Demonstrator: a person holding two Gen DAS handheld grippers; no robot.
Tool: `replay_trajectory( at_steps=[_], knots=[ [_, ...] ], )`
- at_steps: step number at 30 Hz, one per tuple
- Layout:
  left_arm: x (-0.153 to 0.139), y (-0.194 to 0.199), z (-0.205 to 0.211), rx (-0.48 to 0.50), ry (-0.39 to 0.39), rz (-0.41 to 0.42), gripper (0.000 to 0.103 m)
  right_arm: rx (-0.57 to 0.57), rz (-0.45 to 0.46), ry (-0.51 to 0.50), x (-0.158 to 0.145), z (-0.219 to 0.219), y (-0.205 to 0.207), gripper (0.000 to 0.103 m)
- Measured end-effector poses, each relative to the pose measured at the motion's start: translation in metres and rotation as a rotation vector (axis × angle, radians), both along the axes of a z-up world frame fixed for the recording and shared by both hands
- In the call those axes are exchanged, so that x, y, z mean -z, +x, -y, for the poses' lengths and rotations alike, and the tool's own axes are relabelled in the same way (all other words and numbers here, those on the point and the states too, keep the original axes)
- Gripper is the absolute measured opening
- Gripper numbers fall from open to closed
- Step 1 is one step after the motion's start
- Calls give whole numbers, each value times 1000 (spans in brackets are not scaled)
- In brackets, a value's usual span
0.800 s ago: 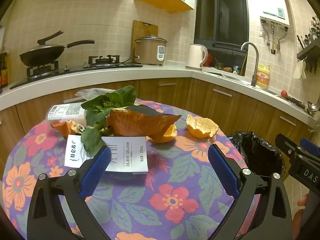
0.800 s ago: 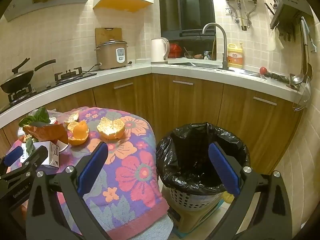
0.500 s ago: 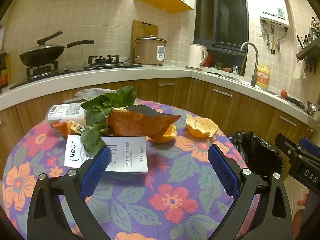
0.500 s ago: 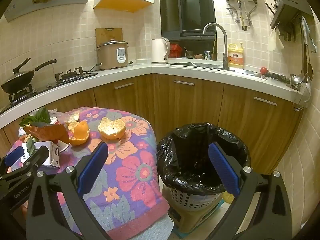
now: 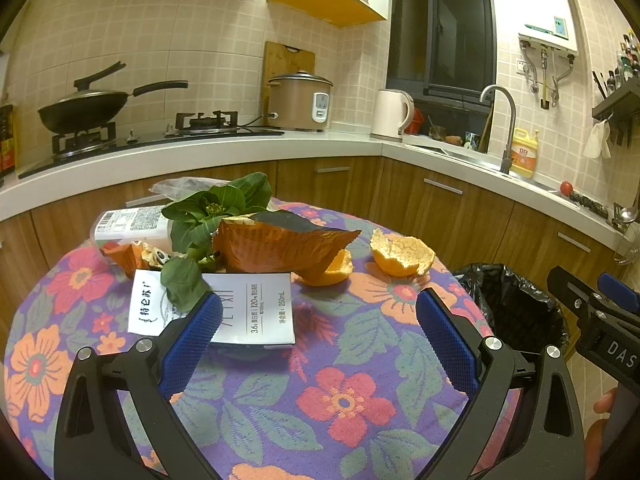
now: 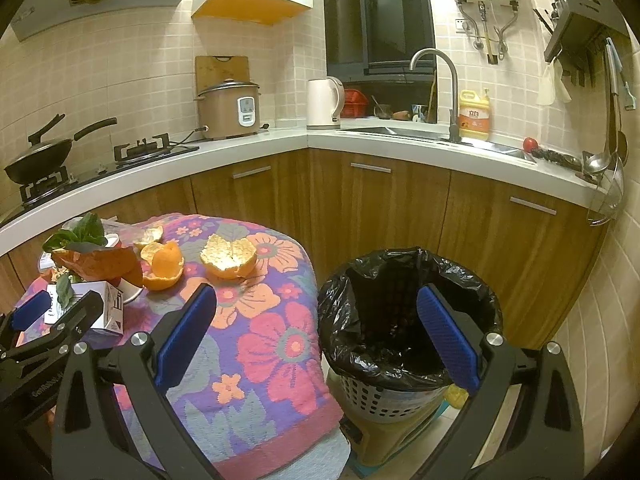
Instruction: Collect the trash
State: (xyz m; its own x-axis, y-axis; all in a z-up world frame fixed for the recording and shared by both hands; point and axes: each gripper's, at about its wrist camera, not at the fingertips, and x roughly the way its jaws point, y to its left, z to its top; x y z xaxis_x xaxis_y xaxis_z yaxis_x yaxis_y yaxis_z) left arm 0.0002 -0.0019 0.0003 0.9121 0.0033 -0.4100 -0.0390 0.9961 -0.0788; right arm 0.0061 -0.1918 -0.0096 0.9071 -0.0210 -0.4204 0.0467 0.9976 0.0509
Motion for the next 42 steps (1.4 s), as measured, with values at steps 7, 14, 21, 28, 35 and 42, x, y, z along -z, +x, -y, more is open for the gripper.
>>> replay_trajectory(
  at_steps=[7, 14, 21, 28, 35, 42],
  knots=[
    [0, 0, 0, 0, 1, 0, 94, -6, 2, 8, 1, -1, -1, 95],
    [0, 0, 0, 0, 1, 2, 94, -14, -1, 19, 1, 3, -2, 95],
    [0, 0, 0, 1, 2, 4, 94, -20, -3, 6, 2, 1, -3, 95],
    [0, 0, 0, -2, 0, 7, 94, -31, -13, 3, 4, -4, -3, 95],
    [3, -5, -2, 33, -36, -26, 94, -123, -61, 104, 6, -9, 8, 95],
    [-17, -27, -77, -42, -69, -62, 94, -154, -30, 48, 2, -36, 14, 95]
  ],
)
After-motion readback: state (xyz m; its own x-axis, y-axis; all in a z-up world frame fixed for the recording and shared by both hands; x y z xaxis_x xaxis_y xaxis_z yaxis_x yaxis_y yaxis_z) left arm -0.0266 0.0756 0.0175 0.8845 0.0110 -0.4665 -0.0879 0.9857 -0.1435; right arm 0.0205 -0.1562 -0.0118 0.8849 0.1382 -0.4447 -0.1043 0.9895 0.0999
